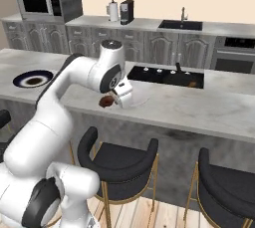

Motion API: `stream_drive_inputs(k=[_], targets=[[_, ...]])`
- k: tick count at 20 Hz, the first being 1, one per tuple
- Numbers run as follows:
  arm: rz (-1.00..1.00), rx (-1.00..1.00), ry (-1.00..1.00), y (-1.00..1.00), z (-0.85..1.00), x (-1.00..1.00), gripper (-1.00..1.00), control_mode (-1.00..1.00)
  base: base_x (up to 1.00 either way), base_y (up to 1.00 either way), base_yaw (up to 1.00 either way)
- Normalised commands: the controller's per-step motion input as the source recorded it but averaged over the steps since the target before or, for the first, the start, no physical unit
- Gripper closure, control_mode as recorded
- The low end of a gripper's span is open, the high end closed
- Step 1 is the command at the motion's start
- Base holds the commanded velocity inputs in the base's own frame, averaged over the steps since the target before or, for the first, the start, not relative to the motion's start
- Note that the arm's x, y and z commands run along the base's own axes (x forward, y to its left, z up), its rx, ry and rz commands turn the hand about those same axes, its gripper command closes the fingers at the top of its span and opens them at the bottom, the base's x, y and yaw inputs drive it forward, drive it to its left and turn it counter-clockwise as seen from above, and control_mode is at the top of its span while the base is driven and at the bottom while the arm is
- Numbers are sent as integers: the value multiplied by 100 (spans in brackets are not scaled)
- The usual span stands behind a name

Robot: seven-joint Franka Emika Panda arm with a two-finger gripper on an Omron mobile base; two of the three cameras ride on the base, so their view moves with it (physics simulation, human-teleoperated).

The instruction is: Take the chicken drumsticks from the pan and place one on each plate on the dining counter.

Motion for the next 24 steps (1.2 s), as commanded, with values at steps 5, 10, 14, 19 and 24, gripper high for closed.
stream_drive_inputs(k=[5,10,14,19,24], targets=[[0,0,5,4,-32,100,100,-100,0,0,0],[0,0,0,1,-48,100,100,-100,0,0,0],[0,0,2,0,-57,100,100,-100,0,0,0],[0,0,3,0,-47,100,100,-100,0,0,0],[0,0,2,2,-40,93,100,-100,0,0,0]])
